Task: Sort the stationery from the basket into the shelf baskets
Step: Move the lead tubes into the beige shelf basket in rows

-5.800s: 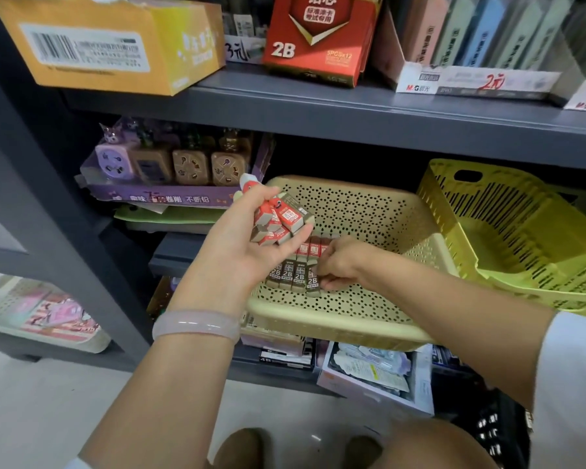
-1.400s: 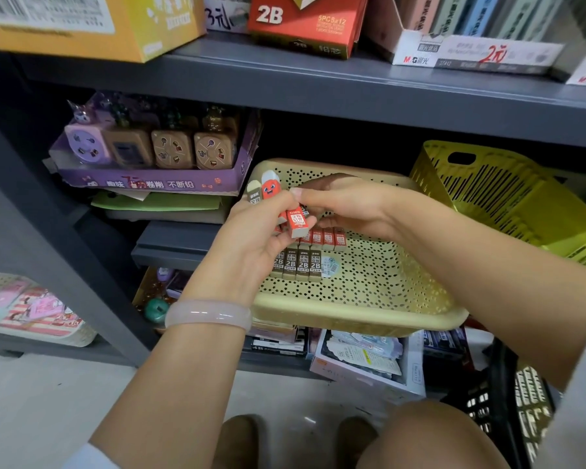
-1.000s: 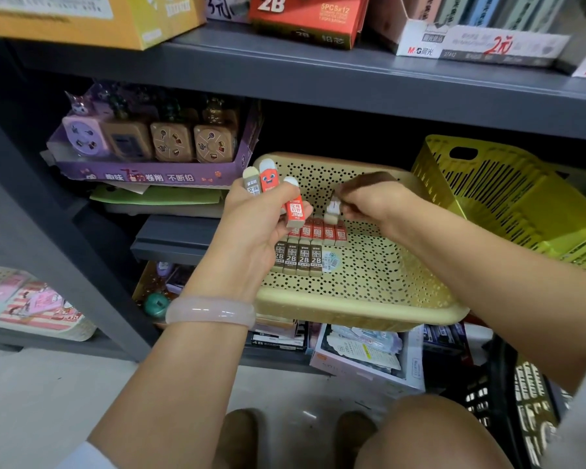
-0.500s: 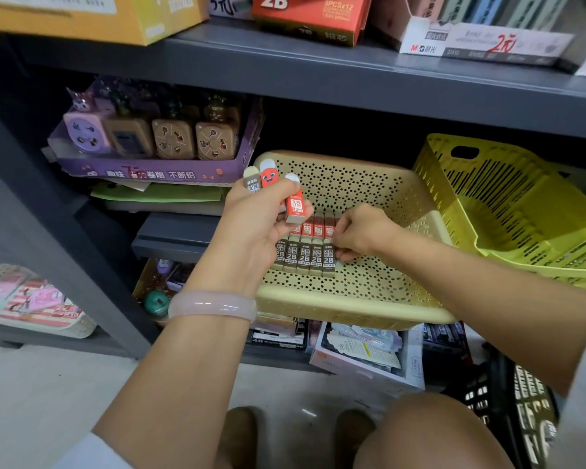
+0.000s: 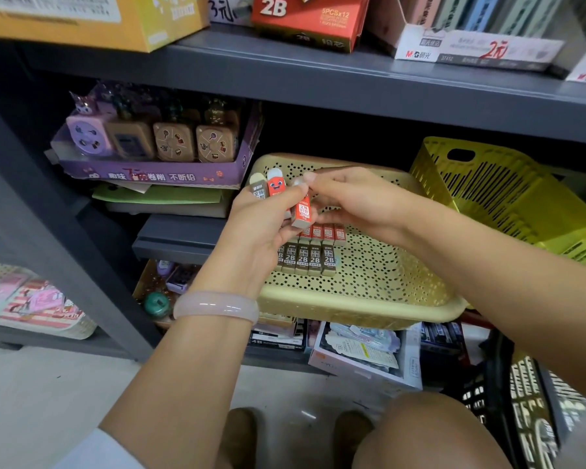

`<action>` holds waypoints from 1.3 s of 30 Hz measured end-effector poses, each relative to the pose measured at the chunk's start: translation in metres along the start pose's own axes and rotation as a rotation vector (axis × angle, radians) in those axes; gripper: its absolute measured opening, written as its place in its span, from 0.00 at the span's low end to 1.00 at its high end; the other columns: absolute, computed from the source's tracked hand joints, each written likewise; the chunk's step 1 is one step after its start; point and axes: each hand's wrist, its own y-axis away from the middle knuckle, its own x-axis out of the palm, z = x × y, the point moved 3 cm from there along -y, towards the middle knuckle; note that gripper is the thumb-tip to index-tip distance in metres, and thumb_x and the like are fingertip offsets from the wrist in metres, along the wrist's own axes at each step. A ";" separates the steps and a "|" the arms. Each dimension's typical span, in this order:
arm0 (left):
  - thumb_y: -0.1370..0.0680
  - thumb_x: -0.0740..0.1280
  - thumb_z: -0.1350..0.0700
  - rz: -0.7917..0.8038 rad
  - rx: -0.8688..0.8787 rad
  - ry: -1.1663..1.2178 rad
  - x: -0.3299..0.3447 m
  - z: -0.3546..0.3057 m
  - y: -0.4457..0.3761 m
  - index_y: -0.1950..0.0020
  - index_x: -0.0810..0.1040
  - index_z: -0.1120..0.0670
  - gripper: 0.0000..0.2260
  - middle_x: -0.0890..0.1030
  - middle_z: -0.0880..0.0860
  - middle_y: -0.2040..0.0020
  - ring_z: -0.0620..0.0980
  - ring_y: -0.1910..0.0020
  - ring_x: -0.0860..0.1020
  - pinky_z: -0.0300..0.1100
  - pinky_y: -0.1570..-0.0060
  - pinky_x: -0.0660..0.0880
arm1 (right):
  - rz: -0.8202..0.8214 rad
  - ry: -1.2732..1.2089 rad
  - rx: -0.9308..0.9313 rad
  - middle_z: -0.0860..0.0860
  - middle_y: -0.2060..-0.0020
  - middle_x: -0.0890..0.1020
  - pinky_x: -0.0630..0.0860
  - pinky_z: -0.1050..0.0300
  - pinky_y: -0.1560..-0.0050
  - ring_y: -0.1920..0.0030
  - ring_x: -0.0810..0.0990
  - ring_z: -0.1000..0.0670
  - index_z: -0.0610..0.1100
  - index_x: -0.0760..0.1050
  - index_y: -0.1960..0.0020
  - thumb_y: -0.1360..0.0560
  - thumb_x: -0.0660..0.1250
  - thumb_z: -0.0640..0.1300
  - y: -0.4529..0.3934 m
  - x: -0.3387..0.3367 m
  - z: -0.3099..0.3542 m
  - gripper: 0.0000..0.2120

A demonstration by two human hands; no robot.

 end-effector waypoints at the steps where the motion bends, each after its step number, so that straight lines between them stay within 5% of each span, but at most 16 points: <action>1: 0.28 0.70 0.65 -0.003 0.001 0.001 0.000 0.000 0.000 0.57 0.76 0.60 0.05 0.82 0.55 0.65 0.49 0.67 0.82 0.38 0.70 0.79 | 0.015 -0.013 0.003 0.47 0.55 0.82 0.77 0.60 0.48 0.56 0.79 0.54 0.42 0.79 0.51 0.22 0.61 0.45 -0.001 0.001 -0.001 0.10; 5: 0.27 0.70 0.63 -0.032 -0.005 0.048 -0.002 0.001 -0.001 0.58 0.75 0.60 0.05 0.81 0.56 0.66 0.49 0.69 0.81 0.41 0.69 0.79 | -0.074 -0.157 -0.013 0.51 0.66 0.81 0.78 0.64 0.58 0.64 0.78 0.56 0.42 0.76 0.56 0.23 0.62 0.38 -0.005 -0.003 -0.003 0.05; 8: 0.26 0.69 0.63 -0.033 -0.013 0.022 -0.006 0.002 -0.003 0.60 0.73 0.58 0.05 0.78 0.56 0.66 0.50 0.71 0.81 0.42 0.68 0.81 | -0.340 -0.204 0.017 0.51 0.67 0.81 0.74 0.68 0.71 0.69 0.75 0.57 0.42 0.75 0.59 0.23 0.62 0.35 -0.012 -0.027 -0.008 0.08; 11: 0.26 0.68 0.63 0.000 -0.028 -0.036 -0.007 0.005 -0.005 0.60 0.74 0.58 0.05 0.79 0.57 0.65 0.51 0.71 0.81 0.42 0.68 0.80 | -0.516 0.075 0.150 0.49 0.65 0.81 0.77 0.68 0.69 0.73 0.78 0.58 0.42 0.74 0.61 0.24 0.65 0.37 -0.021 -0.052 -0.023 0.06; 13: 0.26 0.68 0.63 0.008 -0.029 -0.050 -0.007 0.006 -0.007 0.60 0.74 0.59 0.04 0.79 0.57 0.64 0.51 0.69 0.81 0.41 0.68 0.80 | -0.542 0.447 0.274 0.46 0.61 0.82 0.78 0.61 0.57 0.66 0.81 0.53 0.42 0.74 0.60 0.24 0.65 0.41 -0.030 -0.063 -0.039 0.06; 15: 0.27 0.68 0.64 0.003 -0.024 -0.042 -0.008 0.005 -0.008 0.61 0.74 0.58 0.05 0.79 0.57 0.66 0.52 0.69 0.82 0.41 0.68 0.79 | -0.499 0.693 0.346 0.42 0.51 0.81 0.77 0.56 0.47 0.52 0.80 0.47 0.38 0.76 0.51 0.23 0.63 0.42 -0.040 -0.068 -0.052 0.08; 17: 0.27 0.68 0.64 -0.002 -0.019 -0.032 -0.008 0.005 -0.008 0.61 0.74 0.58 0.05 0.79 0.56 0.67 0.52 0.69 0.82 0.41 0.69 0.79 | -0.442 0.698 0.393 0.39 0.44 0.78 0.78 0.63 0.54 0.46 0.78 0.45 0.36 0.75 0.45 0.23 0.62 0.41 -0.046 -0.073 -0.061 0.10; 19: 0.27 0.68 0.64 0.003 -0.015 -0.036 -0.008 0.005 -0.009 0.61 0.74 0.58 0.06 0.79 0.57 0.66 0.52 0.69 0.81 0.41 0.68 0.80 | -0.431 0.687 0.405 0.38 0.44 0.78 0.78 0.67 0.60 0.46 0.78 0.44 0.38 0.75 0.48 0.24 0.65 0.40 -0.048 -0.073 -0.064 0.07; 23: 0.27 0.69 0.64 0.003 -0.017 -0.035 -0.006 0.005 -0.010 0.62 0.74 0.57 0.06 0.79 0.57 0.66 0.52 0.68 0.82 0.42 0.67 0.80 | -0.470 0.745 0.420 0.39 0.51 0.82 0.79 0.50 0.46 0.50 0.82 0.43 0.34 0.75 0.46 0.23 0.63 0.42 -0.051 -0.072 -0.071 0.11; 29: 0.27 0.69 0.64 -0.002 -0.033 -0.014 -0.005 0.005 -0.008 0.57 0.73 0.58 0.05 0.79 0.60 0.59 0.53 0.67 0.82 0.43 0.65 0.81 | -0.523 0.543 0.312 0.38 0.43 0.77 0.75 0.61 0.49 0.42 0.77 0.41 0.35 0.72 0.38 0.21 0.57 0.40 -0.036 -0.065 -0.045 0.15; 33: 0.27 0.69 0.66 0.021 -0.068 0.064 -0.004 0.006 -0.007 0.45 0.72 0.64 0.13 0.78 0.62 0.53 0.50 0.68 0.83 0.44 0.62 0.81 | -0.210 0.107 0.109 0.47 0.56 0.83 0.79 0.63 0.55 0.59 0.81 0.53 0.43 0.78 0.48 0.22 0.62 0.43 -0.019 -0.030 -0.018 0.07; 36: 0.28 0.69 0.66 0.039 -0.083 0.101 -0.002 0.006 -0.004 0.41 0.72 0.65 0.17 0.79 0.62 0.50 0.50 0.63 0.84 0.43 0.61 0.81 | 0.026 0.065 0.062 0.51 0.56 0.83 0.78 0.62 0.49 0.54 0.80 0.55 0.46 0.78 0.51 0.23 0.63 0.47 -0.012 -0.011 -0.008 0.07; 39: 0.29 0.70 0.66 0.021 -0.081 0.104 -0.001 0.006 -0.002 0.46 0.75 0.63 0.12 0.77 0.60 0.47 0.51 0.56 0.82 0.44 0.58 0.81 | 0.024 0.019 0.026 0.52 0.57 0.83 0.78 0.65 0.52 0.53 0.81 0.56 0.46 0.76 0.51 0.24 0.65 0.45 -0.012 -0.006 -0.005 0.04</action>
